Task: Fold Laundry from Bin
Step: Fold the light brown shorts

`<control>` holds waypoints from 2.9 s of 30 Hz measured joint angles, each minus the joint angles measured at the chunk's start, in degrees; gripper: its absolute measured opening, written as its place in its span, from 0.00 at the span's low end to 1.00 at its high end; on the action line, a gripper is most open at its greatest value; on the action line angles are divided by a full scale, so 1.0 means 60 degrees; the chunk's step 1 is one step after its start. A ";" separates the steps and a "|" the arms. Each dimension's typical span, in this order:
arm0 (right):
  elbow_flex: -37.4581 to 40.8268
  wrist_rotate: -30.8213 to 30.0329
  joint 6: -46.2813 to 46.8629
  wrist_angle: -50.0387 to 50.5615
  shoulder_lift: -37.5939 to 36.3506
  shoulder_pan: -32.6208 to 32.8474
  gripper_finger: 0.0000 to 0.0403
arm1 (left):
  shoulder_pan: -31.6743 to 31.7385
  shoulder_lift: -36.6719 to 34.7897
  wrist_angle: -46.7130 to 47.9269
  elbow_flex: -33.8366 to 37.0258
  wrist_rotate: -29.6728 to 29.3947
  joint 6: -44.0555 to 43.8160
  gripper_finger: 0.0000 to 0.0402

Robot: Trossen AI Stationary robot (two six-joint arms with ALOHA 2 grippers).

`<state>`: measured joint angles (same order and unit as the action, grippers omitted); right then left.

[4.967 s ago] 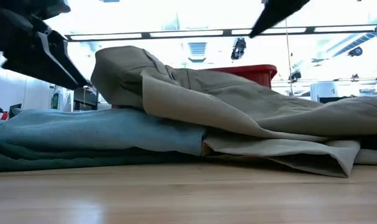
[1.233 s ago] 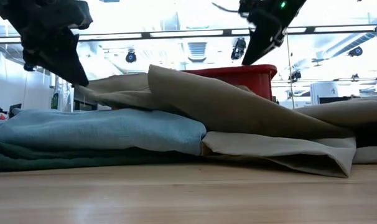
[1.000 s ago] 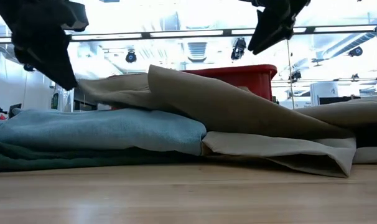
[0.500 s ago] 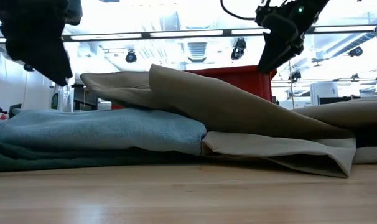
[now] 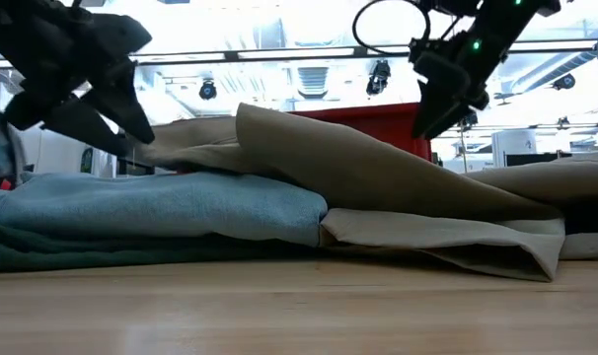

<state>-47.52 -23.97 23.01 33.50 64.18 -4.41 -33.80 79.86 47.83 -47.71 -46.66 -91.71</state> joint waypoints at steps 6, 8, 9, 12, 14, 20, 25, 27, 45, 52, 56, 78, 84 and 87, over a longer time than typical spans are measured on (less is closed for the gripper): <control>0.0850 0.0536 -0.0040 -0.2039 0.0003 -0.0830 0.72 | -0.0002 0.0984 -0.0411 -0.0379 -0.1452 -0.0015 0.59; 0.1166 0.0741 -0.0045 -0.2570 0.0006 -0.1170 0.71 | -0.0004 0.1295 -0.0397 -0.0540 -0.1798 0.0016 0.59; 0.1315 0.0760 -0.0045 -0.2821 0.0007 -0.1330 0.70 | 0.0003 0.1430 -0.0393 -0.0616 -0.1867 0.0068 0.59; 0.1799 0.1206 -0.0001 -0.3652 0.0008 -0.1799 0.69 | 0.0018 0.1810 -0.0398 -0.0750 -0.1904 0.0175 0.58; 0.2202 0.1872 -0.0001 -0.4567 0.0062 -0.2081 0.68 | 0.0018 0.2035 -0.0392 -0.0815 -0.1907 0.0158 0.58; 0.2845 0.2351 0.0198 -0.5980 0.0576 -0.2425 0.61 | 0.0018 0.2311 -0.0408 -0.0863 -0.2566 -0.0404 0.58; 0.2869 0.2350 0.0396 -0.6208 0.1337 -0.2415 0.46 | 0.0018 0.2272 -0.0404 -0.0863 -0.2772 -0.0294 0.56; 0.2877 0.2353 0.0259 -0.6662 0.1734 -0.2396 0.37 | 0.0018 0.2272 -0.0430 -0.0863 -0.2904 -0.0186 0.50; 0.2054 0.2022 -0.0765 -0.7671 0.0554 0.0329 0.03 | -0.0426 0.0790 -0.0583 -0.0863 -0.3580 0.1785 0.02; 0.0495 0.1660 -0.2267 -0.7153 -0.0716 0.1619 0.02 | -0.0426 -0.0470 -0.0647 -0.2073 -0.3742 0.5881 0.01; -0.1354 0.1343 -0.3003 -0.5007 -0.1143 0.2037 0.02 | -0.0415 -0.0863 -0.0583 -0.3853 -0.3530 0.9456 0.01; -0.8715 0.0663 -0.4206 0.0385 -0.0224 0.4652 0.02 | -0.0498 0.0327 0.0874 -1.2093 -0.1619 1.6021 0.00; -0.9617 0.0739 -0.4314 0.1069 0.0168 0.5890 0.02 | -0.0664 0.1484 0.2074 -1.3881 -0.1570 1.6092 0.01; -1.0073 0.0516 -0.4330 0.1353 0.0407 0.6427 0.02 | -0.0758 0.2049 0.2102 -1.4561 -0.1819 1.6213 0.01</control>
<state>-107.96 -20.87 -2.97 41.62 66.63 34.15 -38.35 92.16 60.45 -135.07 -57.57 5.57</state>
